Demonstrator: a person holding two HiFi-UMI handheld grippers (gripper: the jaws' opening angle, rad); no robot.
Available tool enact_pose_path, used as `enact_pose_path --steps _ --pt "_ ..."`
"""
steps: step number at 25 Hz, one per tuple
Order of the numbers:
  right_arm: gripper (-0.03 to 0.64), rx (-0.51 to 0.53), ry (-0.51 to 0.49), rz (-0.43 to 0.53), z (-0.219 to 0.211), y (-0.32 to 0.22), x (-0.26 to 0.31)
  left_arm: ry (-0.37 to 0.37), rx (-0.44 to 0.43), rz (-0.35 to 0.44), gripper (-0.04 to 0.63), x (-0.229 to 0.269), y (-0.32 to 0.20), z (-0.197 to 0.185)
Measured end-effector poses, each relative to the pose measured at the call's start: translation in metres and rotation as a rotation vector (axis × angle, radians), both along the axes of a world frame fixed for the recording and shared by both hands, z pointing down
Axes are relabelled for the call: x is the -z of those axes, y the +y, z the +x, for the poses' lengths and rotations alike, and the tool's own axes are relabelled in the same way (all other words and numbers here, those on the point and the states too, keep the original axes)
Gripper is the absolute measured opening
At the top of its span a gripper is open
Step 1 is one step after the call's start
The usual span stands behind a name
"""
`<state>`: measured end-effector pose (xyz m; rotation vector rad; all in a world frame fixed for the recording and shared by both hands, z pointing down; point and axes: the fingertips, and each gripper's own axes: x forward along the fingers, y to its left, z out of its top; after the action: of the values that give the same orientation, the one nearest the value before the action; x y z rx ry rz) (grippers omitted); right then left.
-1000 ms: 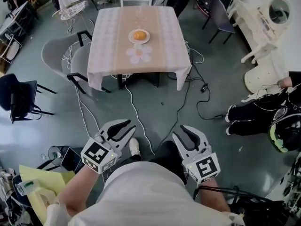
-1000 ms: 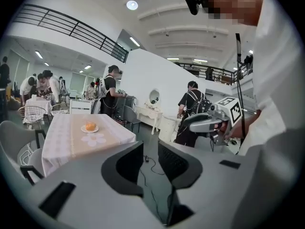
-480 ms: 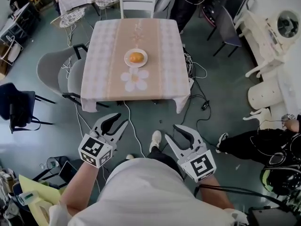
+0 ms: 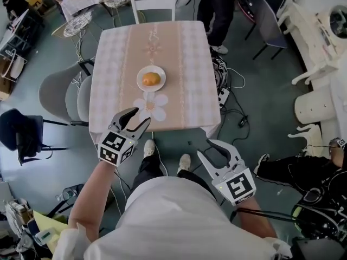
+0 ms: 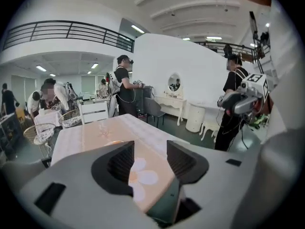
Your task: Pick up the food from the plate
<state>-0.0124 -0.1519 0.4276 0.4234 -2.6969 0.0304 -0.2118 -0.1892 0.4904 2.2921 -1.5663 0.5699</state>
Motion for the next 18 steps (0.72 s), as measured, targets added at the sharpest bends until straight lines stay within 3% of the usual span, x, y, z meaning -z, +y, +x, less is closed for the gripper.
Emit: enact_pose_path --steps 5,8,18 --pt "0.137 -0.156 -0.016 -0.03 -0.015 -0.035 0.006 -0.149 -0.127 -0.079 0.221 -0.045 -0.067 -0.032" --pt "0.136 -0.234 -0.003 -0.05 -0.025 -0.045 0.004 -0.263 -0.209 -0.127 0.265 -0.078 -0.102 -0.05" --pt "0.137 -0.506 0.035 -0.084 -0.038 -0.055 0.003 -0.453 -0.44 -0.262 0.362 -0.168 -0.174 -0.076"
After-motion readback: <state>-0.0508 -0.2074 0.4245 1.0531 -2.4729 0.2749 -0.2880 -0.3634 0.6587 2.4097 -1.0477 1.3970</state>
